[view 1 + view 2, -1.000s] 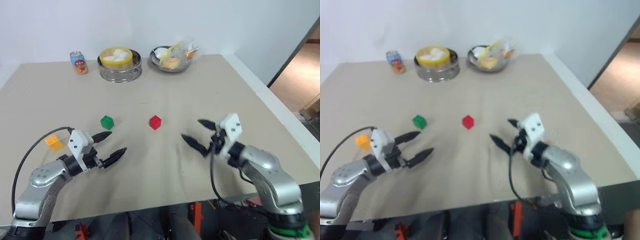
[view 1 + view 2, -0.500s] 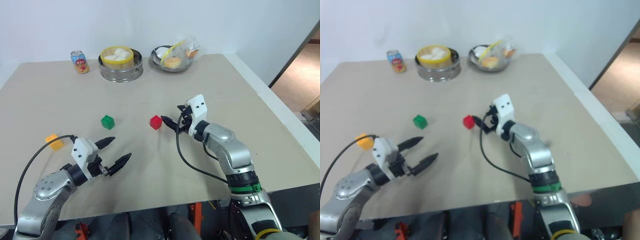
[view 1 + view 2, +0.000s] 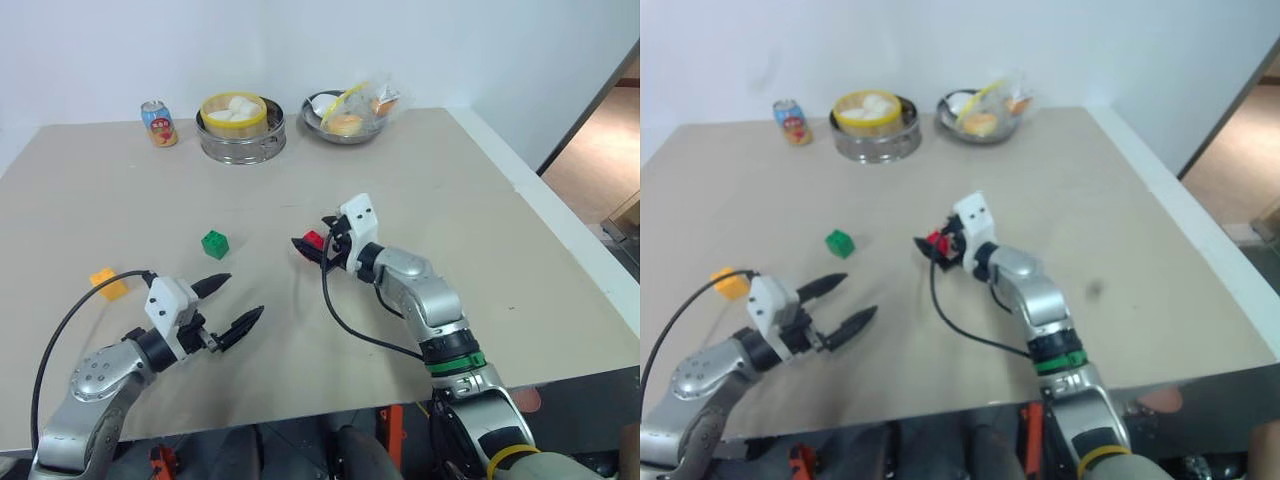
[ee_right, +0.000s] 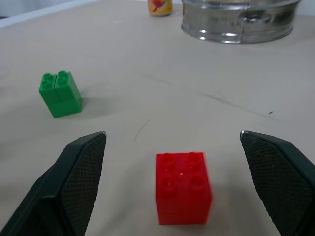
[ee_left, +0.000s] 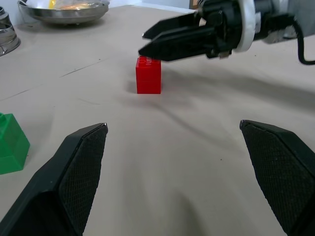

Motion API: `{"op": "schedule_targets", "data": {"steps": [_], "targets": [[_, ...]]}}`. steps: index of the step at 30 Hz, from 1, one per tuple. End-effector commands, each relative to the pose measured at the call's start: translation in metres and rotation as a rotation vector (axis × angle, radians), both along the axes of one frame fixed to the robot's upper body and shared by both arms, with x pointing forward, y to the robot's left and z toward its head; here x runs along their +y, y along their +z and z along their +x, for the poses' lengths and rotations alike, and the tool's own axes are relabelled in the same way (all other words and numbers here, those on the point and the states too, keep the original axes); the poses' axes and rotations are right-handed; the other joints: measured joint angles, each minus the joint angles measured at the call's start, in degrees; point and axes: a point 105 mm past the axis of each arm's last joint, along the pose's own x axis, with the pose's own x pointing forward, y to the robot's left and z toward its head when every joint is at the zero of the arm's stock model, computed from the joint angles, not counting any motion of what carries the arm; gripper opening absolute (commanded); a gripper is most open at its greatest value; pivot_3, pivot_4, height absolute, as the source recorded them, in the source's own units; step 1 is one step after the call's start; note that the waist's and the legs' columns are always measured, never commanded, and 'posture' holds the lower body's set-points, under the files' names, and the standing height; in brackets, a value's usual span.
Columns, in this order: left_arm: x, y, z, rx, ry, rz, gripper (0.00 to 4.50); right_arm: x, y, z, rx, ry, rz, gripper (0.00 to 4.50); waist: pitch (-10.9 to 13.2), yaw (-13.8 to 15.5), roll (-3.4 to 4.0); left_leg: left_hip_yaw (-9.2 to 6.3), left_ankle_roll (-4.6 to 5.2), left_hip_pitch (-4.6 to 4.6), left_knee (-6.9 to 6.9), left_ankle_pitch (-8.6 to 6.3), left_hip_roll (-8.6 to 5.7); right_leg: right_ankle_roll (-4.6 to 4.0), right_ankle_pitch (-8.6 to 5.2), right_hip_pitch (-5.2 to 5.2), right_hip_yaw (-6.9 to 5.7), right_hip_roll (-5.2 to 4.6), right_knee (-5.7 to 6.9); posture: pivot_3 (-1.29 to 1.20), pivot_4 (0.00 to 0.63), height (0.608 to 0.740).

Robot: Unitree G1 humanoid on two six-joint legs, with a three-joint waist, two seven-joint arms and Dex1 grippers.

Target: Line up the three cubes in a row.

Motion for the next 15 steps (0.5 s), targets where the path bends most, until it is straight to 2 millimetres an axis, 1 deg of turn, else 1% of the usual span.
{"op": "schedule_targets", "data": {"steps": [1,7,11,14,15], "targets": [[-0.005,0.011,-0.002,-0.055,-0.014,0.001,4.45,0.002,0.011,0.007,-0.050,-0.011,0.008,4.50,0.00,0.00,0.00,0.00,0.00,0.00,0.00,0.00,0.00,-0.01,0.00,0.00,0.00,0.00,0.00,0.00,0.150,0.740],[-0.007,0.011,-0.004,-0.054,-0.020,-0.002,4.45,0.003,0.005,0.014,-0.041,-0.023,0.004,4.50,0.00,-0.01,0.00,0.01,0.00,0.00,-0.02,0.00,0.00,-0.01,0.00,-0.02,0.01,0.01,0.00,0.00,0.150,0.740],[-0.009,0.012,-0.004,-0.058,-0.025,0.002,4.45,0.009,0.003,0.017,-0.027,-0.012,0.019,4.50,0.00,-0.01,0.00,0.01,0.00,0.00,-0.04,0.00,0.01,0.01,0.01,-0.03,0.02,0.01,0.00,0.00,0.150,0.740],[-0.010,0.012,-0.004,-0.061,-0.024,0.001,4.45,0.010,-0.003,0.020,0.006,-0.028,0.029,4.50,0.00,-0.02,0.00,0.01,0.00,0.00,-0.07,0.00,0.03,0.07,0.04,-0.04,0.02,0.04,0.00,0.00,0.150,0.740],[-0.010,0.013,-0.004,-0.062,-0.023,0.000,4.50,0.011,-0.005,0.021,0.011,-0.028,0.031,3.94,0.00,-0.02,0.00,0.01,0.00,0.00,-0.07,0.00,0.04,0.09,0.06,-0.04,0.02,0.04,0.00,0.00,0.150,0.740]]}}
